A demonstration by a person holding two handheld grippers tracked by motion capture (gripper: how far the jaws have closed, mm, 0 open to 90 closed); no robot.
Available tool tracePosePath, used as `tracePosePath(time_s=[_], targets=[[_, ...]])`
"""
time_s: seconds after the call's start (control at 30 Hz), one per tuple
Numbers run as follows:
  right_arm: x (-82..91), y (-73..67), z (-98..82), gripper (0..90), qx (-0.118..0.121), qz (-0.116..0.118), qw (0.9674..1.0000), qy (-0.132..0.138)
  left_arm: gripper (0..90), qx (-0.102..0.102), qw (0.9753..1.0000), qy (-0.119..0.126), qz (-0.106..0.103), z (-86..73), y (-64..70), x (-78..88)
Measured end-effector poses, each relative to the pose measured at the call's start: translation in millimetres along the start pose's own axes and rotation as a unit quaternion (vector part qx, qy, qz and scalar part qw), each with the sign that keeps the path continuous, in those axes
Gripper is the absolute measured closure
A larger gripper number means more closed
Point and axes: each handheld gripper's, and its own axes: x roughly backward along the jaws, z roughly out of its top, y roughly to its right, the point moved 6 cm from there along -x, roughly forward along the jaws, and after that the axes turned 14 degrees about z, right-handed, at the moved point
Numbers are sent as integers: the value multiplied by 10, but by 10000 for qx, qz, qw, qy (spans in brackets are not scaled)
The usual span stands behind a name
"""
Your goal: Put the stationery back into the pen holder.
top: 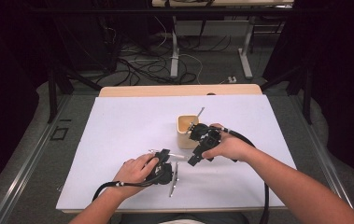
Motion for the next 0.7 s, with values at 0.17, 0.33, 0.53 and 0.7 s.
tracePosePath(time_s=[0.17, 0.33, 0.53, 0.7], targets=[[42, 44, -52, 413, -89, -124, 9996, 230, 793, 543, 9984, 103, 109, -10, -87, -63], [71, 65, -109, 356, -150, -131, 9988, 456, 792, 769, 9970, 63, 30, -37, -148, -96], [130, 83, -154, 202, -304, -305, 9951, 893, 793, 1177, 9930, 61, -68, -61, -256, -145], [207, 150, -187, 154, -354, -647, 9892, 1267, 793, 1431, 9896, 48, -122, -74, -347, -172]])
